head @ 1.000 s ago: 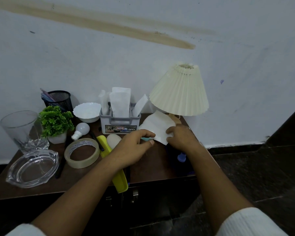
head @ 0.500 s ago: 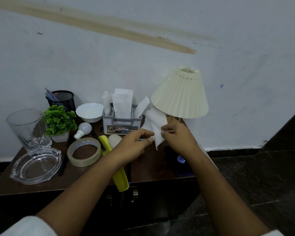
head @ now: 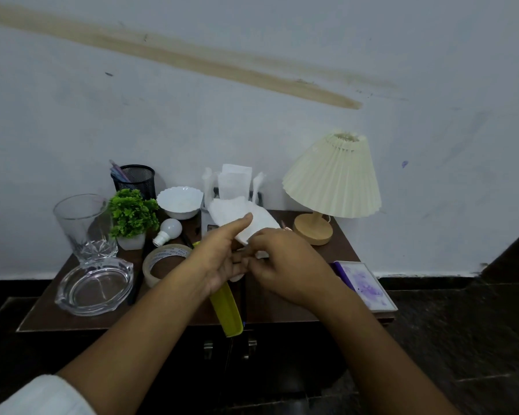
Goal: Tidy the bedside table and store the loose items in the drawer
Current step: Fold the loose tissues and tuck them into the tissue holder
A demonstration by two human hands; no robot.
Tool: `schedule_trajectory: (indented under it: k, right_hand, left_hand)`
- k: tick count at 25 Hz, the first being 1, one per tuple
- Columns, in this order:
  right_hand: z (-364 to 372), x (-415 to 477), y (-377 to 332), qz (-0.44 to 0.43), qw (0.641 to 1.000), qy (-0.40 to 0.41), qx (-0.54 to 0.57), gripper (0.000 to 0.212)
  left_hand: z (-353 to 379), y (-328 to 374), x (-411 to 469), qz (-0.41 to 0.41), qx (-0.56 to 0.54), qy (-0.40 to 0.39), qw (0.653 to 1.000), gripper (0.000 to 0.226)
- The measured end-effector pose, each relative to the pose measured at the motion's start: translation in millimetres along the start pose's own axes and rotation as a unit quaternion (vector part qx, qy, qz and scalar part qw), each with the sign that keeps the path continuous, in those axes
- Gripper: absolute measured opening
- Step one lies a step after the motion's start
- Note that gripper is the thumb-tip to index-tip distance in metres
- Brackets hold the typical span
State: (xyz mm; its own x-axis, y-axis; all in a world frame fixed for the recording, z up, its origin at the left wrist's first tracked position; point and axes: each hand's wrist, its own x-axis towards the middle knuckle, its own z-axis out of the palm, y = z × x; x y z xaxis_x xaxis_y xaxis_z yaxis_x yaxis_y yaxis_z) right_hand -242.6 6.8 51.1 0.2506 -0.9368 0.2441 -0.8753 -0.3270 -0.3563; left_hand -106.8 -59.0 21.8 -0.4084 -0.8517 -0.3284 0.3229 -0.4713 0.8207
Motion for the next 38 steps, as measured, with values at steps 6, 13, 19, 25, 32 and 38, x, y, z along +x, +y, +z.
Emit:
schedule_trajectory:
  k: [6,13,19,25,32,38]
  right_hand:
    - [5,12,12,0.081,0.964,0.142,0.211,0.015]
    - [23,33,9,0.223,0.856,0.079,0.46,0.024]
    - [18,38,4,0.234,0.857,0.117,0.443,0.007]
    - [23,42,-3,0.257,0.814,0.124,0.505,0.008]
    - [21,41,-3,0.243,0.786,0.11,0.558,0.012]
    - [26,46,-3,0.227,0.819,0.123,0.513,0.012]
  left_hand:
    - [-26,8,-3,0.055,-0.047,0.043,0.996,0.036]
    - [-25,8,-13,0.106,0.027,0.007,0.994,0.034]
    - [-35,8,-14,0.132,0.104,0.028,0.985,0.034]
    - [-39,9,-16,0.177,0.118,0.077,0.974,0.025]
    - [-38,15,-26,0.138,0.09,0.041,0.986,0.027]
    - [-39,16,-23,0.159,0.088,0.042,0.982,0.028]
